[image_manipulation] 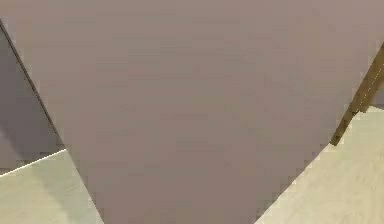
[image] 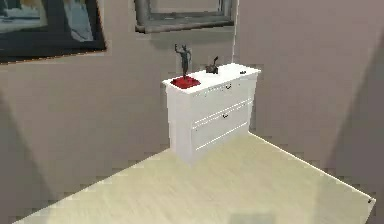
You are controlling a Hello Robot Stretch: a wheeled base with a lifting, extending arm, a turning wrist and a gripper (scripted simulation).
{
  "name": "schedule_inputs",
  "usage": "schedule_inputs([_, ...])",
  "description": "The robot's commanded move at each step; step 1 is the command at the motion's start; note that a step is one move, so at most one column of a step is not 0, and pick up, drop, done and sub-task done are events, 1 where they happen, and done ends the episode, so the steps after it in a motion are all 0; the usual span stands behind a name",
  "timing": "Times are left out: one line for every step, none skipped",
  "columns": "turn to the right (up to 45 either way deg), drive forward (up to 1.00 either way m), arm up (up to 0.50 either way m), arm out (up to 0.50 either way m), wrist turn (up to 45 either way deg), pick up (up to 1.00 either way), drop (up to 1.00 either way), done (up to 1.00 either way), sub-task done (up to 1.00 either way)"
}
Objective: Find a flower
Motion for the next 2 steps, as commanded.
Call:
schedule_inputs([0.0, 1.00, 0.00, 0.00, 0.0, 0.00, 0.00, 0.00, 0.00])
schedule_inputs([3.0, 0.00, 0.00, 0.00, 0.0, 0.00, 0.00, 0.00, 0.00])
